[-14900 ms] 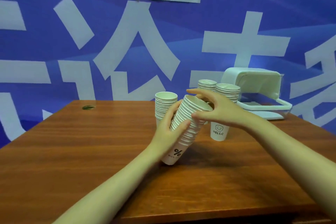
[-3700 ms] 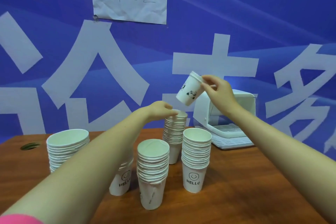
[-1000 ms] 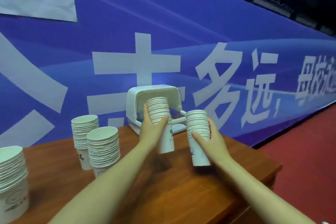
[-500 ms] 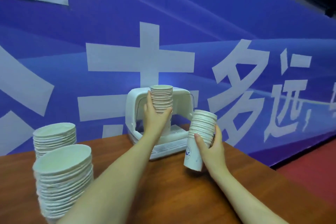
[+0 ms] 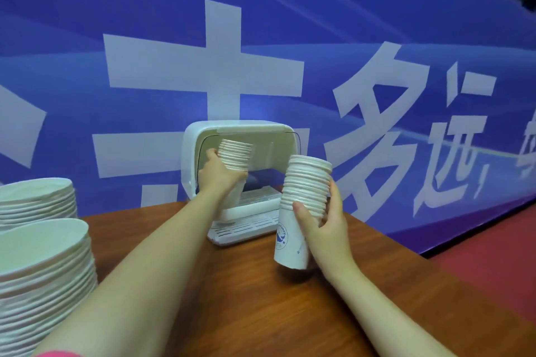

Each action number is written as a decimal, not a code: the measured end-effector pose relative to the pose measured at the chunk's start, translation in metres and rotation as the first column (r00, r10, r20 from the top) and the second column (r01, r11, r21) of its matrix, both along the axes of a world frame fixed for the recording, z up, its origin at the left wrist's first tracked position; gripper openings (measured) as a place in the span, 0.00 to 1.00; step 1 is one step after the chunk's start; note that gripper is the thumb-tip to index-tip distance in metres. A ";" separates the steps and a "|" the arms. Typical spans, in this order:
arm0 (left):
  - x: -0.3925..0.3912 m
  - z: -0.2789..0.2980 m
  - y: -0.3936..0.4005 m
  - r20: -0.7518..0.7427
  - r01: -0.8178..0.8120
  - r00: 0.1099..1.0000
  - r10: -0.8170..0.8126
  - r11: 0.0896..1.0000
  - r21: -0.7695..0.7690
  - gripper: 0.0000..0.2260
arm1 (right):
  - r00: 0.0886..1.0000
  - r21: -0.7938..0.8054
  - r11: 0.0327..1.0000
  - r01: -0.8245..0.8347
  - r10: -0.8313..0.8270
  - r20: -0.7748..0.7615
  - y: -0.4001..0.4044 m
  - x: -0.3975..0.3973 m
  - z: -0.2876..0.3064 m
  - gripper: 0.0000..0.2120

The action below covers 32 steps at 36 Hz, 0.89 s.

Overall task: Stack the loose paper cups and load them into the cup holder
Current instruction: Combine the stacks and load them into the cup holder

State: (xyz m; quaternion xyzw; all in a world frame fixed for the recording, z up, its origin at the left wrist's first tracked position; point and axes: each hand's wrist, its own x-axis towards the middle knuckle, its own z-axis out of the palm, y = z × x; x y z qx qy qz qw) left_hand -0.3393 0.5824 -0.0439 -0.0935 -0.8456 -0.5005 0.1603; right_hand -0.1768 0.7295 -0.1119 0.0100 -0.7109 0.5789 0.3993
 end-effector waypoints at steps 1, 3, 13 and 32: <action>-0.003 0.000 -0.001 -0.006 -0.005 1.000 0.005 1.000 -0.005 0.35 | 1.000 0.009 1.000 -0.012 0.012 0.001 -0.001 0.000 0.000 0.40; -0.007 -0.002 0.001 -0.015 -0.023 1.000 0.023 1.000 -0.007 0.36 | 0.999 0.037 0.999 -0.034 0.034 0.006 -0.002 0.000 -0.001 0.39; -0.027 -0.006 0.010 0.054 -0.074 0.996 0.071 0.995 0.064 0.36 | 0.997 0.078 0.995 -0.055 0.051 0.054 -0.001 -0.003 -0.005 0.52; 0.028 0.005 0.019 0.076 -0.149 0.984 0.160 0.980 -0.131 0.39 | 0.993 0.015 1.000 0.001 -0.003 0.118 0.011 -0.003 -0.006 0.44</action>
